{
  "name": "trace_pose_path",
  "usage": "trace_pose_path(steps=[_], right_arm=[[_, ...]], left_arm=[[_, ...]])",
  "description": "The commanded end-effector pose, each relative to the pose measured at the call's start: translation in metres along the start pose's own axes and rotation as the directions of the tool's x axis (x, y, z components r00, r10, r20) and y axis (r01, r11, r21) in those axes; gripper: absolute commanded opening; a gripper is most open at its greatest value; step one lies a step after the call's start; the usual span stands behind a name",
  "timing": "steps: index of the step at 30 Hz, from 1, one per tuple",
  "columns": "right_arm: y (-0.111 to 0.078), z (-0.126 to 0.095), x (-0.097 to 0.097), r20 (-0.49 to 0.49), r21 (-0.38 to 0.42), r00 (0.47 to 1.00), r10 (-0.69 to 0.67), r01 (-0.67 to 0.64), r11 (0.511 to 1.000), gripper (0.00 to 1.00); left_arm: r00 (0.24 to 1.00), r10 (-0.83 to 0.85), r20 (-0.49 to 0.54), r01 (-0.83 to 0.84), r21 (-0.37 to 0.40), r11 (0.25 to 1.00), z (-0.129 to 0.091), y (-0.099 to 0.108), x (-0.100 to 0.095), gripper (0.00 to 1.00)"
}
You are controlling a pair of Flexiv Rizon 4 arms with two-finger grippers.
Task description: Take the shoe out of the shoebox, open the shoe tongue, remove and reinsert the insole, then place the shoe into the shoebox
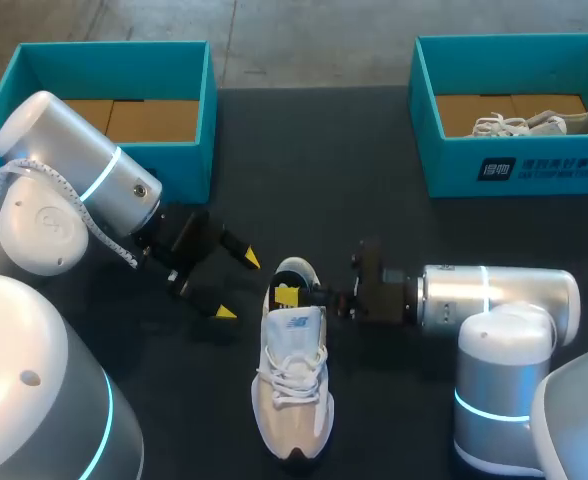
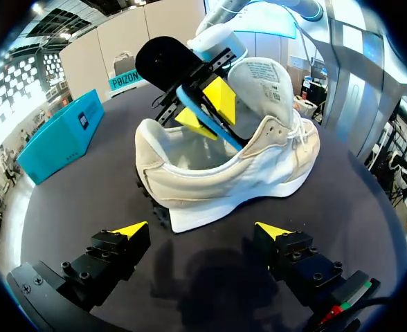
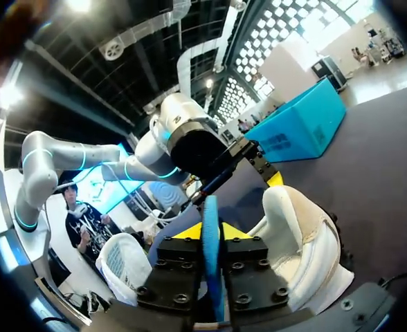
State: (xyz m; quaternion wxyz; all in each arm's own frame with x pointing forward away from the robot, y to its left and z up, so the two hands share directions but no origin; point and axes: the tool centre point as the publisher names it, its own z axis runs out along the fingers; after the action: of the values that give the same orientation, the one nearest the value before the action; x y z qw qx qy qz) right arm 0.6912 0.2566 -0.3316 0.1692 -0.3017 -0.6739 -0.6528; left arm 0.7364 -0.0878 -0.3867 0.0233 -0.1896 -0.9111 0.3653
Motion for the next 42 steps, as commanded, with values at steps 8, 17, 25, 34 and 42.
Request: trace_pose_path(steps=[8, 17, 25, 34, 42], right_arm=[[-0.012, 0.002, -0.001, -0.007, 0.048, 0.999, 0.044, -0.043, 0.998, 0.0], [-0.021, 0.002, -0.003, -0.004, 0.083, 0.997, 0.076, -0.075, 0.994, 0.0], [-0.015, -0.001, -0.002, 0.007, 0.063, 0.998, 0.063, -0.063, 0.996, 0.28], [-0.002, -0.003, -0.001, 0.015, 0.034, 1.0, 0.014, -0.014, 0.999, 0.47], [0.007, -0.003, -0.002, 0.018, 0.025, 1.0, -0.01, 0.01, 1.0, 0.46]], left_arm=[[1.0, 0.0, 0.0, 0.0, -0.004, 1.0, -0.001, -0.001, 0.001, 1.0], [1.0, 0.0, 0.0, 0.0, -0.004, 1.0, -0.001, -0.001, 0.001, 1.0], [1.0, 0.0, 0.0, 0.0, -0.004, 1.0, -0.001, -0.001, 0.001, 1.0], [1.0, 0.0, 0.0, 0.0, -0.004, 1.0, -0.001, -0.001, 0.001, 1.0], [1.0, 0.0, 0.0, 0.0, -0.004, 1.0, -0.001, -0.001, 0.001, 1.0]])
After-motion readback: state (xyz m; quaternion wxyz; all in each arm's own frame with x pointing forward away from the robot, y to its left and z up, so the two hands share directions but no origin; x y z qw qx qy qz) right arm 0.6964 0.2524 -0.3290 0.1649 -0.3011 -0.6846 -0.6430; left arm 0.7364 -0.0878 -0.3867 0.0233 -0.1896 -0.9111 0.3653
